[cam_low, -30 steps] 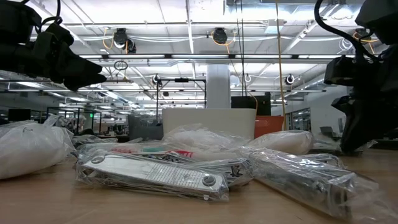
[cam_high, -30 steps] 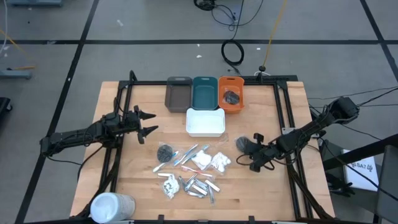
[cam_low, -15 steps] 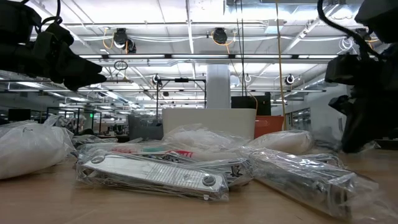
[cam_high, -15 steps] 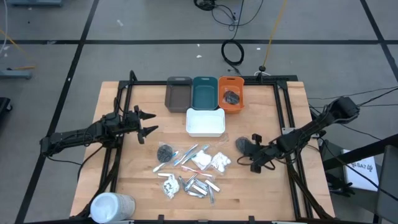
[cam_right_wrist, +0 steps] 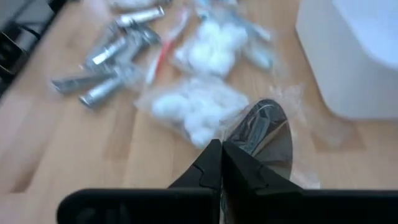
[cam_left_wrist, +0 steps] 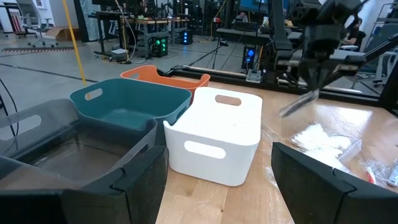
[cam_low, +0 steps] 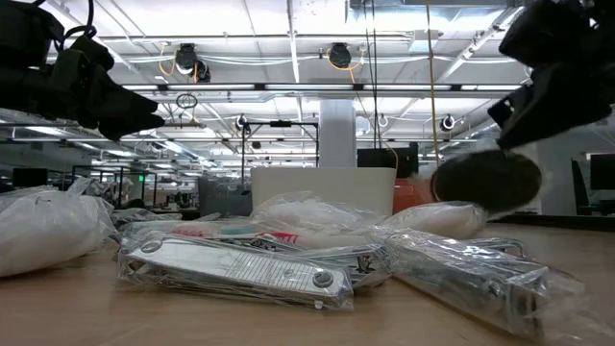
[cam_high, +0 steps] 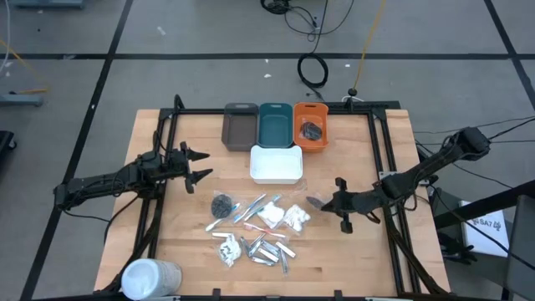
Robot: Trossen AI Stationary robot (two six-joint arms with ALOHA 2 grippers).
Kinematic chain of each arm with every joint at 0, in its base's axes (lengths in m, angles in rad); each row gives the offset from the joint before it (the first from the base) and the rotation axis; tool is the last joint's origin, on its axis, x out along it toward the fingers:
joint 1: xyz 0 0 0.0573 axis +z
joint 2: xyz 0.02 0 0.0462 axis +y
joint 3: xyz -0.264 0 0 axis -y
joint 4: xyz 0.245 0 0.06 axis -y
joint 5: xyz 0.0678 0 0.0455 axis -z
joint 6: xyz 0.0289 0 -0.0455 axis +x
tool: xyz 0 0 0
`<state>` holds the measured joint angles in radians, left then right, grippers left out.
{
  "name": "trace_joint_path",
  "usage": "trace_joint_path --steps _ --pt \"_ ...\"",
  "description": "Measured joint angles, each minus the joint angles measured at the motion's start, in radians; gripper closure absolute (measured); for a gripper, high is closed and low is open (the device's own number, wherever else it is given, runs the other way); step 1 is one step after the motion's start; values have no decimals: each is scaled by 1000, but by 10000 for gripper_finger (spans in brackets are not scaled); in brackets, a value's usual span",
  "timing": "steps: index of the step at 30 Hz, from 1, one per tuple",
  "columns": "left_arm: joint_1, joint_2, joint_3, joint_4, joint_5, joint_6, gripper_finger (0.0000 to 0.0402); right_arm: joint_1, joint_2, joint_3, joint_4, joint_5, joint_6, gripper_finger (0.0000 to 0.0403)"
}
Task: Pick & Place Travel size toiletries
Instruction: Put the black hairbrush into the orange bin
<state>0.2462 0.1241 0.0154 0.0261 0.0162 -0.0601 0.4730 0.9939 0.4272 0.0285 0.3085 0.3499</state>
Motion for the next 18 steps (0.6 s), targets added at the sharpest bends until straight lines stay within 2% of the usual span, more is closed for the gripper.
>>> trace_joint_path --steps 8,18 --pt "0 0 0 0 0 0 128 0 -93 1 52 1 -97 403" --pt "0 0 0 0 0 0 128 -39 -103 2 135 5 -209 403"
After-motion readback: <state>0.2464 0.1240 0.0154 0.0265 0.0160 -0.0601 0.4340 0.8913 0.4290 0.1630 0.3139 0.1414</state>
